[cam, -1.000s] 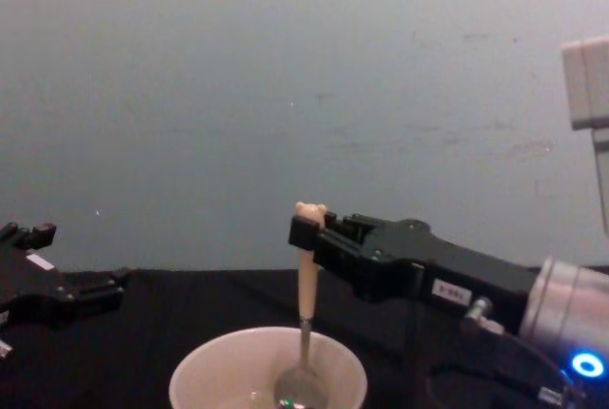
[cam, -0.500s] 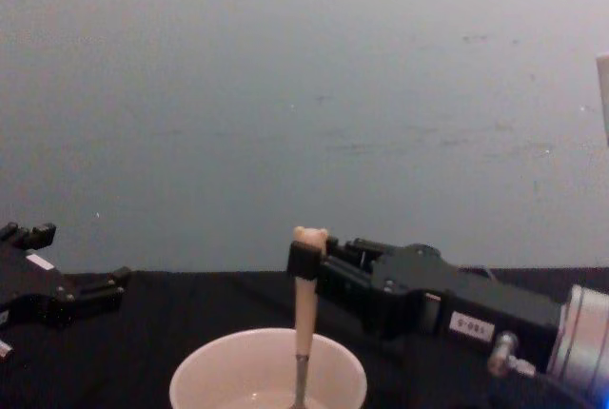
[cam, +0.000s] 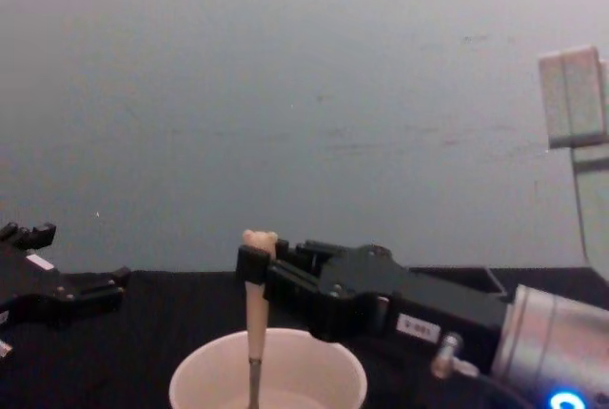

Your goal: Pick up the stirring spoon with one hand, stir inside the cup, then place it back in its original position.

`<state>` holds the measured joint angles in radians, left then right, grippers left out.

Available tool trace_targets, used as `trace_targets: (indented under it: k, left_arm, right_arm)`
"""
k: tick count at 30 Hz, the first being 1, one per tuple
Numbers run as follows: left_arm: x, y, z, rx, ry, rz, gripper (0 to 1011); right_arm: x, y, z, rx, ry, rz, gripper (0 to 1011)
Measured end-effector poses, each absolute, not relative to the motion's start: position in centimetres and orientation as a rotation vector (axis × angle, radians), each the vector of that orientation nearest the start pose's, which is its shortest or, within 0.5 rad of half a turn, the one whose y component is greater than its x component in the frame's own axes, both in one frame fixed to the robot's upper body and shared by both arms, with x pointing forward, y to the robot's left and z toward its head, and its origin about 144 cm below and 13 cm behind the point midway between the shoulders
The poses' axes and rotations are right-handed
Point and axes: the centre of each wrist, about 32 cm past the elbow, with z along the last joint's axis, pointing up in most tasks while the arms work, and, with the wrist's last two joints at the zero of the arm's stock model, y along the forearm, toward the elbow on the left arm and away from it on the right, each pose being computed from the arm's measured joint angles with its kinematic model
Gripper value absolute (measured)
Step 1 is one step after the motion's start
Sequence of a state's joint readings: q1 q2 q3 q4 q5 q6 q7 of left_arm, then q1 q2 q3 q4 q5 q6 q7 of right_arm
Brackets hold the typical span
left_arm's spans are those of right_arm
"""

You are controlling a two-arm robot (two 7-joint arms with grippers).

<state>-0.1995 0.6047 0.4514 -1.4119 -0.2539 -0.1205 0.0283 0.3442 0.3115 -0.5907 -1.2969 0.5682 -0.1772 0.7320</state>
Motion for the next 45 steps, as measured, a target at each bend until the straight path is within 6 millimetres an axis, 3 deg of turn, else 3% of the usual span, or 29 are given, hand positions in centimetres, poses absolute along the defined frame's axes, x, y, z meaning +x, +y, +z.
trace_targets:
  k: [9, 20, 36, 45]
  left_arm:
    - [48.9, 31.0, 114.0, 0.305, -0.285, 1.248, 1001]
    - [48.9, 31.0, 114.0, 0.305, -0.285, 1.248, 1002]
    - [48.9, 31.0, 114.0, 0.304, -0.285, 1.248, 1001]
    - [48.9, 31.0, 114.0, 0.304, -0.285, 1.248, 1001]
  right_arm:
    - [53.7, -16.8, 113.9, 0.129, 0.003, -0.432, 212]
    - [54.6, -17.6, 114.0, 0.124, -0.012, -0.483, 212]
    - [53.2, -20.0, 113.9, 0.113, -0.007, -0.520, 212]
    - [51.6, -19.8, 113.7, 0.116, 0.020, -0.477, 212]
